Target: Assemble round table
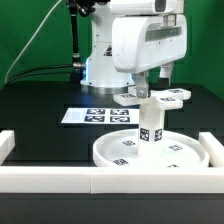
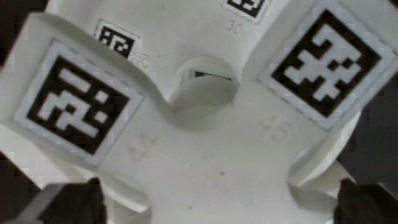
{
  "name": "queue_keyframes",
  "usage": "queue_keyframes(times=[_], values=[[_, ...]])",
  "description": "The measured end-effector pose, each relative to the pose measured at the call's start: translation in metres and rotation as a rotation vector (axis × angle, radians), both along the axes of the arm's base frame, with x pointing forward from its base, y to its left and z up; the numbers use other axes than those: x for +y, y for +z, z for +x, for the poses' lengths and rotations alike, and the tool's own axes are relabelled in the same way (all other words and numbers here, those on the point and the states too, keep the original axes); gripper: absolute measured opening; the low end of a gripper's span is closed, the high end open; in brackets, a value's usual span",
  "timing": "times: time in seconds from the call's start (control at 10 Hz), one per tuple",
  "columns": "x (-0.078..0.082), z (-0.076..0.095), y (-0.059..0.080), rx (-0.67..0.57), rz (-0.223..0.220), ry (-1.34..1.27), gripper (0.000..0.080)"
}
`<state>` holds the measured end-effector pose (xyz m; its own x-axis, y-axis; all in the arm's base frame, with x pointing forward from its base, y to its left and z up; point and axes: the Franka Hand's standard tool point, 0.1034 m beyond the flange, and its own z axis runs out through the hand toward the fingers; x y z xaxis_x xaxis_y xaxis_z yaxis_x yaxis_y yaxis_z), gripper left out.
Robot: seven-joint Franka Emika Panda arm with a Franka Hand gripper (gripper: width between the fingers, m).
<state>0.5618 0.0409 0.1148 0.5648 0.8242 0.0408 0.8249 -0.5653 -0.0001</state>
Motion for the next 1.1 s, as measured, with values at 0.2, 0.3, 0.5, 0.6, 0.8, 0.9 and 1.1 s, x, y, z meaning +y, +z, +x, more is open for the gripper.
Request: queue_keyframes(times=[0.2, 0.3, 0.5, 0.6, 0.8, 0.9, 1.1], values=[[0.0, 0.0, 0.0, -0.001, 0.0, -0.001, 0.0649], [-0.001, 0.0, -0.001, 0.0, -0.001, -0.001, 0.0649], [-0.001, -0.001, -0.004, 0.006, -0.002, -0.003, 0.0649], [-0.002, -0.002, -0.005, 0.008, -0.003, -0.004, 0.0649], [-0.003, -0.003, -0.009, 0.015, -0.004, -0.005, 0.0649], [-0.004, -0.003, -0.01, 0.017, -0.004, -0.012, 0.0649], [-0.004, -0.003, -0.01, 0.016, -0.004, -0.021, 0.0649]])
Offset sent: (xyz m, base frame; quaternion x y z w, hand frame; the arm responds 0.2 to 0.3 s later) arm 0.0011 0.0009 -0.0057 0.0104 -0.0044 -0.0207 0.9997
